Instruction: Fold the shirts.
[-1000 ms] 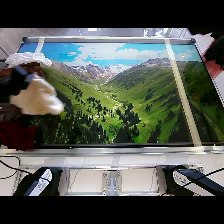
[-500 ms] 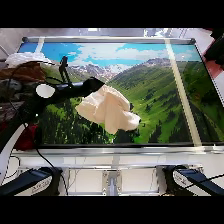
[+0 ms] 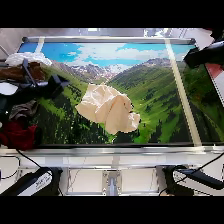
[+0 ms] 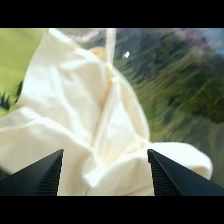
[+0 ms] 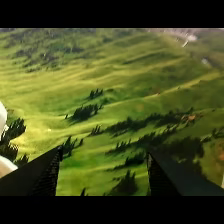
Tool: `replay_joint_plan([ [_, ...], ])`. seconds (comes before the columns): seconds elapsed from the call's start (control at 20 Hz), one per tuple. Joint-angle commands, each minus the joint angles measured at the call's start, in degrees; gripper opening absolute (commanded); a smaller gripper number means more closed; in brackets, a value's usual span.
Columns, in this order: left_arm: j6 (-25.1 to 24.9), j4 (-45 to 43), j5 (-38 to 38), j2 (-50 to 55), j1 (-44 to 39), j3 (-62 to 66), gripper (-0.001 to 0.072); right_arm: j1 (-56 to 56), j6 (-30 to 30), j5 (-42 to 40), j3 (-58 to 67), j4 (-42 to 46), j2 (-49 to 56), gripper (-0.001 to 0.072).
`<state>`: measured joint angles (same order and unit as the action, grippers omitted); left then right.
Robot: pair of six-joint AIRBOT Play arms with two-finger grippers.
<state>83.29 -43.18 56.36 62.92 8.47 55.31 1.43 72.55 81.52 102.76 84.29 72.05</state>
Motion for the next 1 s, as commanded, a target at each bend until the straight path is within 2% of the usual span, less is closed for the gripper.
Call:
replay_joint_plan([
  [0.0,4.17,-6.08,6.97,-1.42,1.29,-8.61,0.0609,-0.04,1.84,1.9,-6.71,-6.97,4.81,0.0596],
  [0.1,4.11,0.68,-0.74,-2.1,-3.8,-16.37,0.0609,-0.04,1.81,1.9,-8.35,-9.66,6.67,0.0596],
  [0.2,1.01,9.22,-10.43,-2.1,-11.08,-23.54,0.0609,-0.04,1.84,1.9,-8.48,-9.81,7.15,0.0596],
  [0.35,0.28,25.03,-26.75,-2.1,-23.65,-31.69,0.0609,-0.04,1.84,2.14,-8.48,-9.97,7.1,0.0596],
  [0.4,0.26,31.21,-31.98,-2.1,-27.98,-33.38,0.0609,-0.04,1.81,2.1,-8.48,-10.1,7.1,0.0596],
  [0.65,0.33,51.15,-58.82,-2.03,-45.81,-34.62,0.0609,-0.04,1.79,2.08,-8.48,-10.99,7.1,0.0596],
  [0.75,2.03,54.36,-62.64,-1.29,-49.03,-34.62,0.0609,-0.02,1.79,2.03,-8.48,-11.15,7.1,0.0596],
  [0.9,8.37,54.36,-62.38,0.92,-50.21,-34.62,0.0608,-0.04,1.79,1.92,-8.48,-11.21,7.1,0.0596],
  [0.95,8.94,54.12,-62.42,1.16,-50.16,-34.6,0.0608,-0.04,1.79,1.95,-8.48,-11.23,7.1,0.0596],
])
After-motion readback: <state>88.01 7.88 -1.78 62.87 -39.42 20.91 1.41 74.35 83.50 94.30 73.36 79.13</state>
